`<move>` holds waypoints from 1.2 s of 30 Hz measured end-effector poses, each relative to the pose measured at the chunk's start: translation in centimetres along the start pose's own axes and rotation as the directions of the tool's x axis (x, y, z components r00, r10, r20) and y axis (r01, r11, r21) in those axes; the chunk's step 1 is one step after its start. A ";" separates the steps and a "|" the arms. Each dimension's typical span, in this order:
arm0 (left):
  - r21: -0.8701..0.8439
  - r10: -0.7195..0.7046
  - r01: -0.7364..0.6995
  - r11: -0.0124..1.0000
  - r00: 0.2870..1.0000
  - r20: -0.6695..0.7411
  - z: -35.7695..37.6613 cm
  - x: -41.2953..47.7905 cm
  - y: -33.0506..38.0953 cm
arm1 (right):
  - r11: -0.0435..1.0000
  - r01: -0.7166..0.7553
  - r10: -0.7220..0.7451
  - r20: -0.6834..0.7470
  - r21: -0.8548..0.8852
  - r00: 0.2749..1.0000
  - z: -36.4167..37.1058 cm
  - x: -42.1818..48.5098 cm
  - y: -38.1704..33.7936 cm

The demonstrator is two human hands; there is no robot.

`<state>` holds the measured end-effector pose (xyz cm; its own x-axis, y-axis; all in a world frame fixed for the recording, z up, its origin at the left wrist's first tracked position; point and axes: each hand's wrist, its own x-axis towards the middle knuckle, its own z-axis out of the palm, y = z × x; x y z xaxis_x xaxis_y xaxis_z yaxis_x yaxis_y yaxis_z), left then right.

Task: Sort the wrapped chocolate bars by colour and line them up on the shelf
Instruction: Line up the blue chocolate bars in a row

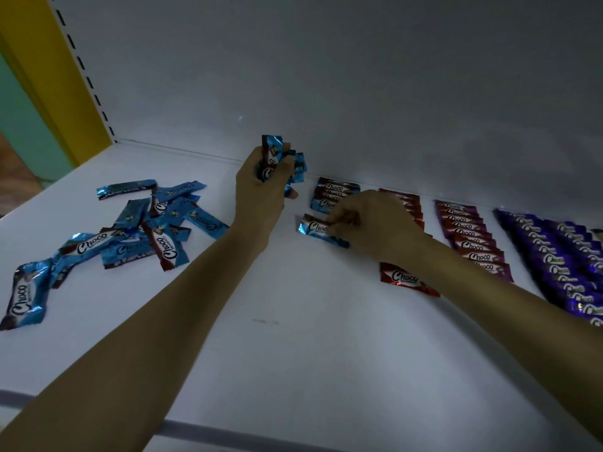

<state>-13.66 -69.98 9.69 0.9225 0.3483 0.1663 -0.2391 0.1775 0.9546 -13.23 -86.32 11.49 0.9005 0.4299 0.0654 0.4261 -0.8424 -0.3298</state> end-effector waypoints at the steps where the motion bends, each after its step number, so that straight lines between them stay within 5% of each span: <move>1: 0.001 0.000 0.000 1.000 1.000 0.003 0.0 0.0 0.0 | 1.000 -0.013 0.012 -0.043 -0.027 0.999 -0.1 0.2 0.2; 10: 0.007 -0.031 0.031 1.000 0.995 0.091 -0.1 -0.4 0.4 | 0.993 0.006 -0.028 -0.196 -0.114 0.980 0.1 1.6 1.3; 12: -0.011 -0.041 0.043 0.999 0.986 0.161 -0.1 -0.6 0.4 | 0.982 0.033 0.014 -0.246 0.185 0.969 0.1 1.5 0.7; 14: -0.029 -0.064 0.072 0.997 0.974 0.218 0.1 -0.9 0.6 | 0.830 0.008 0.130 -0.207 0.558 0.970 -0.3 1.5 -0.4; 16: -0.032 -0.087 0.099 0.995 0.962 0.259 0.2 -1.2 0.9 | 0.709 0.007 0.162 -0.173 0.705 0.971 -0.5 1.6 -1.2; 20: -0.006 -0.102 0.107 0.994 0.957 0.273 0.2 -1.3 1.0 | 0.708 0.081 0.137 -0.250 0.701 0.959 -0.4 1.8 -1.4; 28: 0.081 -0.054 0.033 0.996 0.961 0.270 0.2 -1.0 0.5 | 0.645 0.027 0.309 -0.293 0.763 0.905 -0.5 1.7 -0.8; 33: 0.022 -0.040 0.037 0.999 0.988 0.148 0.1 -0.5 0.4 | 0.549 -0.035 0.363 -0.201 0.835 0.910 -1.8 0.8 -0.2; 36: 0.004 -0.007 0.007 1.000 0.999 0.031 0.0 -0.3 0.4 | 0.666 -0.067 0.277 -0.163 0.743 0.947 -1.7 -0.1 0.4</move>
<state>-14.00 -70.01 10.01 0.9332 0.3181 0.1673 -0.2315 0.1760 0.9568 -12.96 -87.27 12.97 0.9849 0.1211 0.1239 0.1591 -0.3486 -0.9237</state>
